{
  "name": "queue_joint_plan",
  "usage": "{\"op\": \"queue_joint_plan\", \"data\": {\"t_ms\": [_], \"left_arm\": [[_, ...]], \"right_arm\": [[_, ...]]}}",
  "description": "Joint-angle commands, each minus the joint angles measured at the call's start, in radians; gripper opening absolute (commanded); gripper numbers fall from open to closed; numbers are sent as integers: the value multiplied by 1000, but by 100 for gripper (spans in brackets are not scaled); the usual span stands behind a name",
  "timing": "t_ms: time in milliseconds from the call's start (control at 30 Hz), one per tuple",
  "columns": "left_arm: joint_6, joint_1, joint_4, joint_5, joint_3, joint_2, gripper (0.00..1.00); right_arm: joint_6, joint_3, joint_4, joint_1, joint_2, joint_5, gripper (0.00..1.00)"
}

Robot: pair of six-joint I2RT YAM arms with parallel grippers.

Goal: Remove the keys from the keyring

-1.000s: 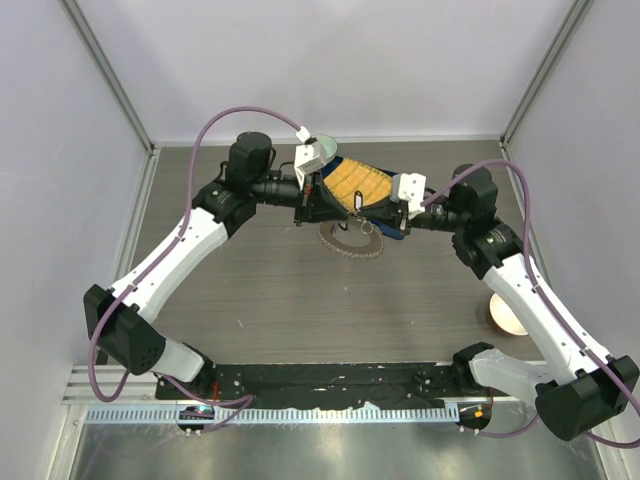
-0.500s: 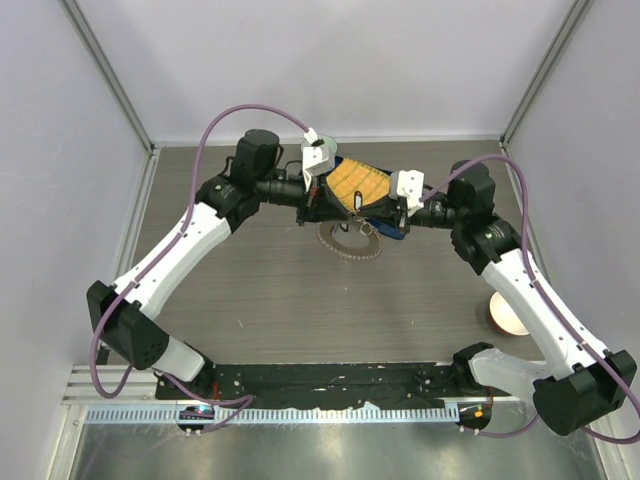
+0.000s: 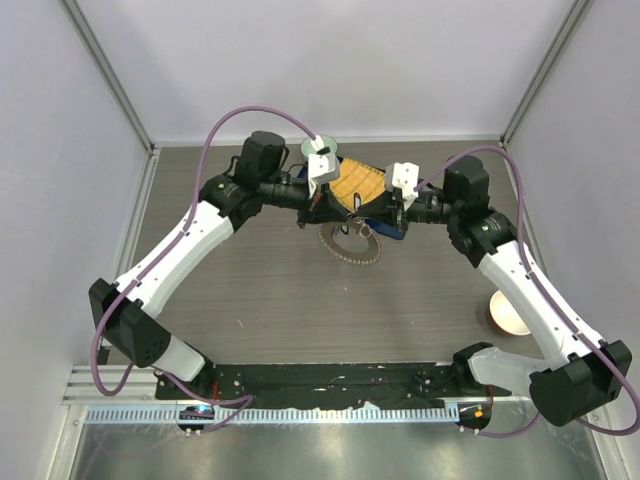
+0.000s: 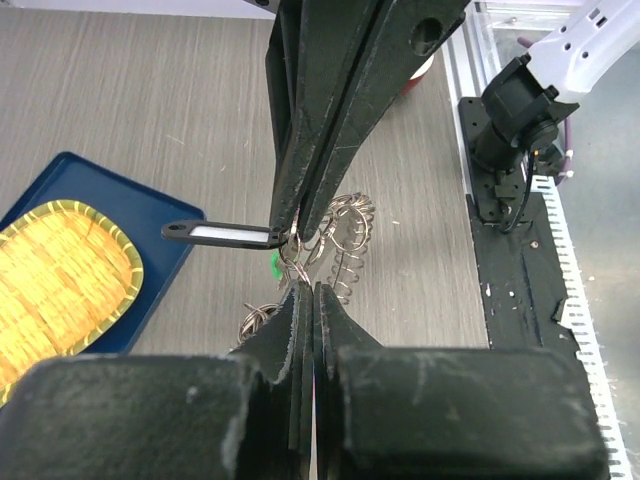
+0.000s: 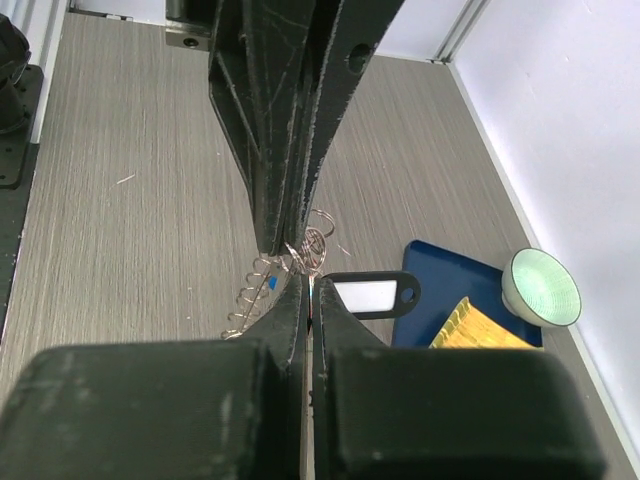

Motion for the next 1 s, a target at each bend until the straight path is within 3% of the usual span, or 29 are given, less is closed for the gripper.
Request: {"op": "queue_joint_plan", "data": {"t_ms": [0,233,400,600,967], "left_arm": [[74,-26,-68,61,5,-14,0],[88,-39,-68,44,-6,-14,0],[90,-46,-71,16,3,10,0],[68,-48,-43,-1,6,24,0],[-57,-42,44,-10,23,27,0]], "right_arm": [[15,100,86,-7,24,68,1],[50,102,101,-6,33,52,1],[145,76,236,5,27,19,1],[173,65,284,26,28,9,1],[81,2,221,40,-2,-61,1]]}}
